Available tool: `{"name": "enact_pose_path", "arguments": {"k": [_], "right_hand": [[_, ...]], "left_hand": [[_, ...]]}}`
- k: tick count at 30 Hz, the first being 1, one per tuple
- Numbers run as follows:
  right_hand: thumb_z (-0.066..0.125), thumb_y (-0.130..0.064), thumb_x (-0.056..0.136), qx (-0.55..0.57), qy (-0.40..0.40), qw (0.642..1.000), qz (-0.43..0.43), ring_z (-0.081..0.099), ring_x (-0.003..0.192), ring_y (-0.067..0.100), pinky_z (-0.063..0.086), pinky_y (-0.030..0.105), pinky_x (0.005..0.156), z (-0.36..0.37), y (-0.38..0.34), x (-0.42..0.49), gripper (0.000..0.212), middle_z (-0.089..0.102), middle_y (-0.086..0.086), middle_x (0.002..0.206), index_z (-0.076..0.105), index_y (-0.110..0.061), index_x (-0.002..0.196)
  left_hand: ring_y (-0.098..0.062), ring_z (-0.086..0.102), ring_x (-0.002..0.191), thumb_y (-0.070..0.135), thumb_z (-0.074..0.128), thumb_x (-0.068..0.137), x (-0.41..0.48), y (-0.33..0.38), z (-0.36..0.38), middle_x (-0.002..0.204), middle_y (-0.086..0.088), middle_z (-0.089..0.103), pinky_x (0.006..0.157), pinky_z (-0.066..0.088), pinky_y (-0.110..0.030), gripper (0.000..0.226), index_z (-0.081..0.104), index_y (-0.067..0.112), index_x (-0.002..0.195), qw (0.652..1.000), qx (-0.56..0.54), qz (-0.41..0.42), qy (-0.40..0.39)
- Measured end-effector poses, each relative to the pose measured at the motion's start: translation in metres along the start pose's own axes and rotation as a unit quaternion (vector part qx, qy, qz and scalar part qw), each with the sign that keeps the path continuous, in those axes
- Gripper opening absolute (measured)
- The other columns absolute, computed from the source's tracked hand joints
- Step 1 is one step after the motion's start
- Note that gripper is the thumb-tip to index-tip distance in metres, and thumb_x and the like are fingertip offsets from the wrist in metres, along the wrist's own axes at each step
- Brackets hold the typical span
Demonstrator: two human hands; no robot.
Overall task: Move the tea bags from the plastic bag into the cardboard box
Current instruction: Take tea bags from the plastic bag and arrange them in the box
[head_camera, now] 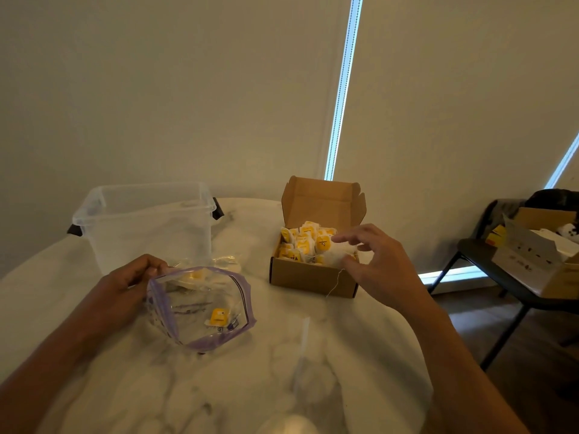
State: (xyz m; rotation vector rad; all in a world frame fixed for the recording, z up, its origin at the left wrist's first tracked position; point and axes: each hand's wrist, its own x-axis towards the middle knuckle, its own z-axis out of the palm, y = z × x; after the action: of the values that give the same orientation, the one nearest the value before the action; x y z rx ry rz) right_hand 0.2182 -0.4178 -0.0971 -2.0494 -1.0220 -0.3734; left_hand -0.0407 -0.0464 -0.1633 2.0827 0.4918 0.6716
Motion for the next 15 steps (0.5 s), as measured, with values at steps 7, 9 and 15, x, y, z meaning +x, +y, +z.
{"name": "enact_pose_path", "arguments": {"k": [7, 9, 15], "right_hand": [[0.073, -0.058, 0.091, -0.091, -0.025, 0.988, 0.124, 0.064, 0.066, 0.009, 0.050, 0.029, 0.062, 0.001, -0.007, -0.037, 0.031, 0.067, -0.011, 0.066, 0.073, -0.033, 0.074], [0.068, -0.069, 0.090, -0.144, -0.029, 0.974, 0.172, 0.064, 0.064, 0.008, 0.045, 0.028, 0.061, 0.009, -0.010, -0.041, 0.039, 0.066, -0.011, 0.063, 0.073, -0.034, 0.073], [0.066, -0.070, 0.091, -0.174, -0.009, 0.966, 0.193, 0.065, 0.064, 0.009, 0.053, 0.026, 0.062, 0.029, -0.018, -0.038, 0.044, 0.069, -0.013, 0.067, 0.083, -0.029, 0.089]], "left_hand": [[-0.029, 0.072, 0.097, 0.013, 0.053, 0.116, 0.000, -0.002, 0.001, 0.103, 0.004, 0.081, 0.089, 0.052, -0.041, 0.027, 0.074, 0.027, 0.106, 1.000, -0.001, 0.007, 0.000], [-0.031, 0.072, 0.098, 0.012, 0.054, 0.115, 0.000, -0.003, 0.000, 0.104, 0.004, 0.081, 0.089, 0.052, -0.042, 0.027, 0.074, 0.028, 0.106, 1.000, 0.001, 0.004, 0.000], [-0.036, 0.073, 0.106, 0.005, 0.058, 0.112, 0.001, -0.006, -0.001, 0.107, 0.005, 0.081, 0.093, 0.056, -0.047, 0.026, 0.073, 0.026, 0.110, 1.000, 0.006, 0.002, -0.008]]}}
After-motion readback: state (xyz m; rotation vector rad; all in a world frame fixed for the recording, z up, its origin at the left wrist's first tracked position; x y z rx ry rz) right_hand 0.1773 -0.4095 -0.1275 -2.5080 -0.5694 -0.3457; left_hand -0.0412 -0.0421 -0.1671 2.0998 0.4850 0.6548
